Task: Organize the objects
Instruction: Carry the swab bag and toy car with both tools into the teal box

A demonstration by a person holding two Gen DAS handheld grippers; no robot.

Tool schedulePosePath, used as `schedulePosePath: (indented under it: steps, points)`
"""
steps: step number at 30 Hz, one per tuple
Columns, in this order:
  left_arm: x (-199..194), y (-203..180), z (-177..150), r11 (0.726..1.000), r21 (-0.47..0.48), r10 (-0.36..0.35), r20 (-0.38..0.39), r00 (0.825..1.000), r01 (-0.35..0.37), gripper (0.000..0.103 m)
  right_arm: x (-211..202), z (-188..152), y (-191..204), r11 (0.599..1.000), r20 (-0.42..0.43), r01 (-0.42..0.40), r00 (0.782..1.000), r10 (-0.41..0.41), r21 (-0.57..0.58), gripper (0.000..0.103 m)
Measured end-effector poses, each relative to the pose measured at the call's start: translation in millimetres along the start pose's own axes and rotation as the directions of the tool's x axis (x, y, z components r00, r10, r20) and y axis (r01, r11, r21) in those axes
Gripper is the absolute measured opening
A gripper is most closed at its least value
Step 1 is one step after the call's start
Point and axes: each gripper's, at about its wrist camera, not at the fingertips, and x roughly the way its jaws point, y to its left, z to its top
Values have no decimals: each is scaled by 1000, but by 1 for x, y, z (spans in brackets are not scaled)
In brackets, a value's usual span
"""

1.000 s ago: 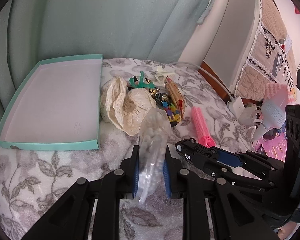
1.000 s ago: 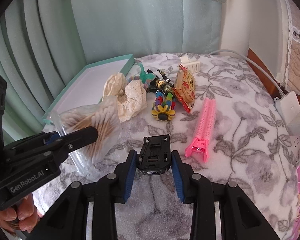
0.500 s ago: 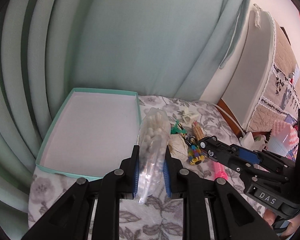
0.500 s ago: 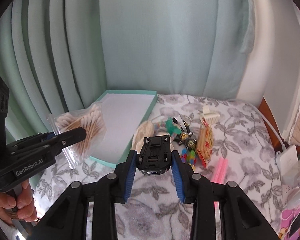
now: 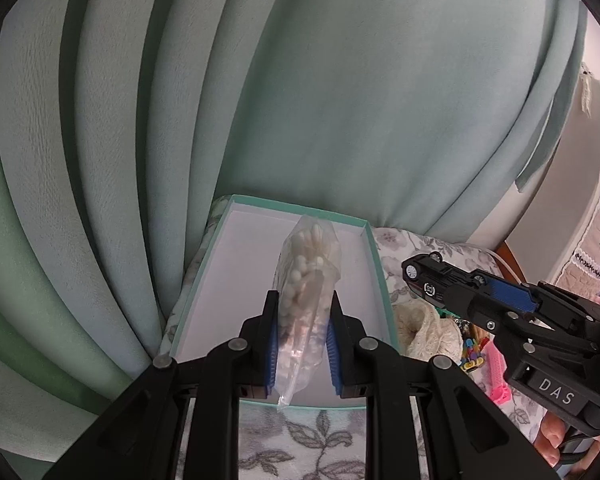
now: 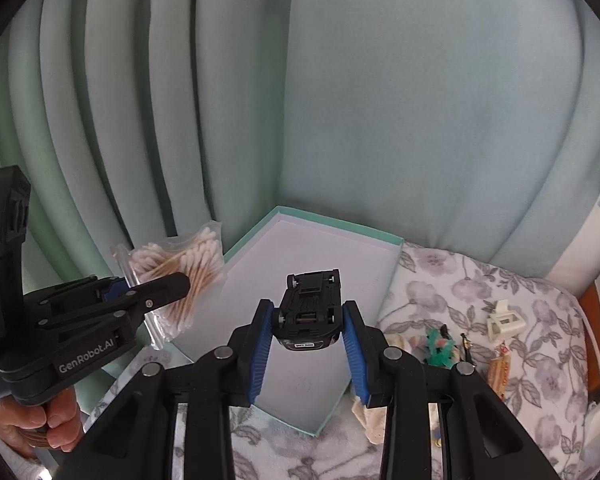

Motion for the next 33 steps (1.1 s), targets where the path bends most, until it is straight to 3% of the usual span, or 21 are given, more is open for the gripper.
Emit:
schedulePosePath:
  steps: [9,16,25,33]
  points:
    - [36,35,-15,997,-79,5,-98,995,-13,21,56,-4,24,999,-93,-1,996,-2,-35,37]
    - [61,41,-10,997,-73,-1,-116,993,-8,21,89,-2,18,1000,-144,15,989,-16,-9,37]
    - [104,26,5,998,-67,-10,-153,988,0,21,121,1,-1,997,-186,54,982,-42,60,37]
    - [125,26,-5,997,-72,-14,-208,978,-1,21,139,-15,-11,994,-242,72,969,-50,82,37]
